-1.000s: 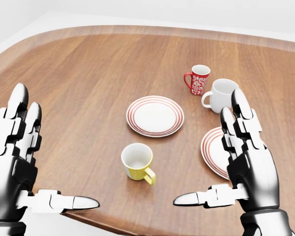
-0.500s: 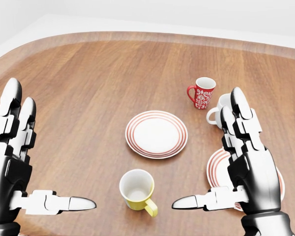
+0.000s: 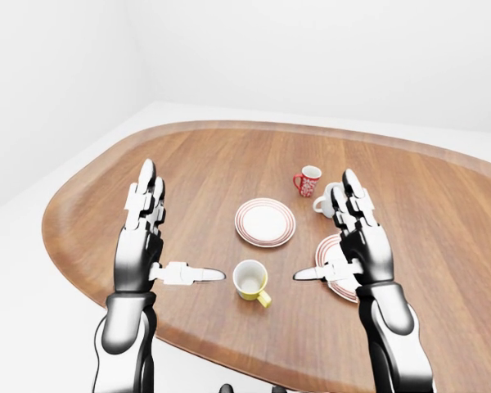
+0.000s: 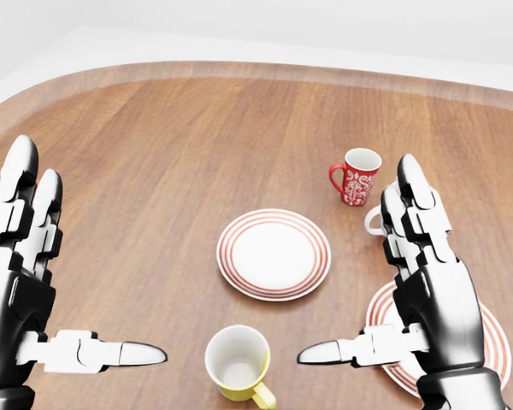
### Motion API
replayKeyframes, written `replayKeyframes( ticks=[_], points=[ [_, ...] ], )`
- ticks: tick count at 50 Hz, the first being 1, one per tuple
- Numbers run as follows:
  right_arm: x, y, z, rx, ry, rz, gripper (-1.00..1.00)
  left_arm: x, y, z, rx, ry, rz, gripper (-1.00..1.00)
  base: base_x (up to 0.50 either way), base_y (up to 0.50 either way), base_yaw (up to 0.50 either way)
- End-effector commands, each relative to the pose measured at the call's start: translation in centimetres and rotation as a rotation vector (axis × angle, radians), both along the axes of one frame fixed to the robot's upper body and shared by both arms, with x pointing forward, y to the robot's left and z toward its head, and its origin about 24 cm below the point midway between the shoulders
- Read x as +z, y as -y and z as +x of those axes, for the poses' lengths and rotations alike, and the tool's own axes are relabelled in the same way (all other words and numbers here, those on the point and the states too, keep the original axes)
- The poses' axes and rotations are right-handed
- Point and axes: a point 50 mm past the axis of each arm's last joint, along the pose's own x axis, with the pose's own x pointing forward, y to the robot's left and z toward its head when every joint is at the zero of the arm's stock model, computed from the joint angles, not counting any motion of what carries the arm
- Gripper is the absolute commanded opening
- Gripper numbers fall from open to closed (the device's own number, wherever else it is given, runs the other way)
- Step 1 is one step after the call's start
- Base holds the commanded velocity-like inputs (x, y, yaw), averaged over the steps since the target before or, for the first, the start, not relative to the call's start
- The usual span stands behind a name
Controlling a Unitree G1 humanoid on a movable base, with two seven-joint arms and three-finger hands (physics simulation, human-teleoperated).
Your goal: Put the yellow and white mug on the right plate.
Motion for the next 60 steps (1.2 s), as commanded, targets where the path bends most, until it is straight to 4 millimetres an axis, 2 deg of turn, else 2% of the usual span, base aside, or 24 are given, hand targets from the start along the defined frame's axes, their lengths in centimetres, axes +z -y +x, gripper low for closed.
replayKeyframes(
  ticks=[1,4,8,19,26,33,52,60],
  points=[
    [0.4,0.1,-0.2,0.023,0.02,0.033,1.0,0.0,0.0,0.1,-0.001,0.002,0.002,1.0,0.48,0.13,0.0],
    [0.5,-0.3,0.3,0.047,0.023,0.016,1.0,0.4,-0.6,0.1,0.012,0.017,0.007,1.0,0.3,0.08,0.0],
    [0.1,-0.4,1.0,-0.005,0.005,-0.036,1.0,0.5,-0.7,0.2,0.013,0.021,0.008,1.0,0.34,0.08,0.0],
    [0.3,-0.5,1.2,0.002,0.014,-0.045,1.0,0.7,-0.9,0.2,0.018,0.031,0.011,1.0,0.0,0.0,0.0],
    [1.8,-0.6,2.5,-0.002,0.073,-0.138,1.0,0.9,-1.4,0.4,0.033,0.04,0.013,1.0,0.0,0.0,0.0],
    [2.0,-1.1,4.1,0.003,0.071,-0.236,1.0,1.2,-1.9,0.4,0.047,0.054,0.014,1.0,0.0,0.0,0.0],
    [0.8,-3.8,6.7,0.005,0.018,-0.545,1.0,1.8,-2.7,0.4,0.074,0.079,0.019,1.0,0.0,0.0,0.0],
    [0.6,-5.3,7.0,0.051,0.009,-0.641,1.0,2.0,-2.9,0.4,0.079,0.087,0.019,1.0,0.0,0.0,0.0]
  ],
)
